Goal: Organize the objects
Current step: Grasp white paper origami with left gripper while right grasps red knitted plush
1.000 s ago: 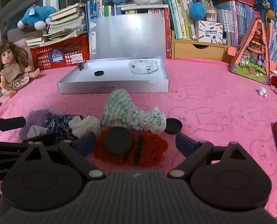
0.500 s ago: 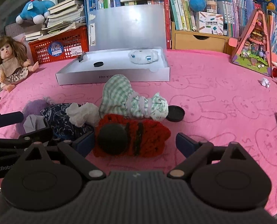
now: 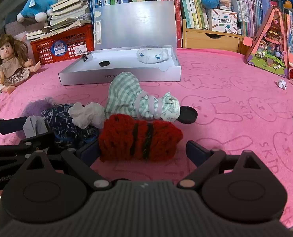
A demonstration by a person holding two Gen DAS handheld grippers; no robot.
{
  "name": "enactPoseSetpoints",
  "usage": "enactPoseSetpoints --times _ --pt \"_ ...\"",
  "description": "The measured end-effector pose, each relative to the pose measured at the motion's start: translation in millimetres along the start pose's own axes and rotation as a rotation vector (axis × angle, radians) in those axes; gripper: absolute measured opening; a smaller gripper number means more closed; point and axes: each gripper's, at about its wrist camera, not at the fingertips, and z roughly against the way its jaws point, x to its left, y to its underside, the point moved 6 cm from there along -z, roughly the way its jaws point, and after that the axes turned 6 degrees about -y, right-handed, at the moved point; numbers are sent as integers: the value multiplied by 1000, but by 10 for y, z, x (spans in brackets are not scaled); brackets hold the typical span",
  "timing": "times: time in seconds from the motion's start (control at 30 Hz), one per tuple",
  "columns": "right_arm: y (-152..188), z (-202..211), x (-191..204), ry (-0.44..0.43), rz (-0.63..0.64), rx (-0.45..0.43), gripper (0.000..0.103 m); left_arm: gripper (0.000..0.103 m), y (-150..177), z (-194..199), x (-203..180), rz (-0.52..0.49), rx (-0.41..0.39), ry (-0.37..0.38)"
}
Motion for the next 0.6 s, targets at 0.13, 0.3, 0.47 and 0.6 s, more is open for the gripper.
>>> enactPoseSetpoints --times 0.13,0.3,0.47,0.6 --pt "5 -6 9 1 4 3 97 66 5 -12 -13 -7 -1 2" --pt "5 -8 14 2 9 3 97 66 8 -32 -21 -3 3 8" --pt "2 -8 22 3 15 2 97 66 8 -43 -24 -3 5 10" --pt "-1 -6 25 1 14 2 97 66 8 -48 -24 -2 5 11"
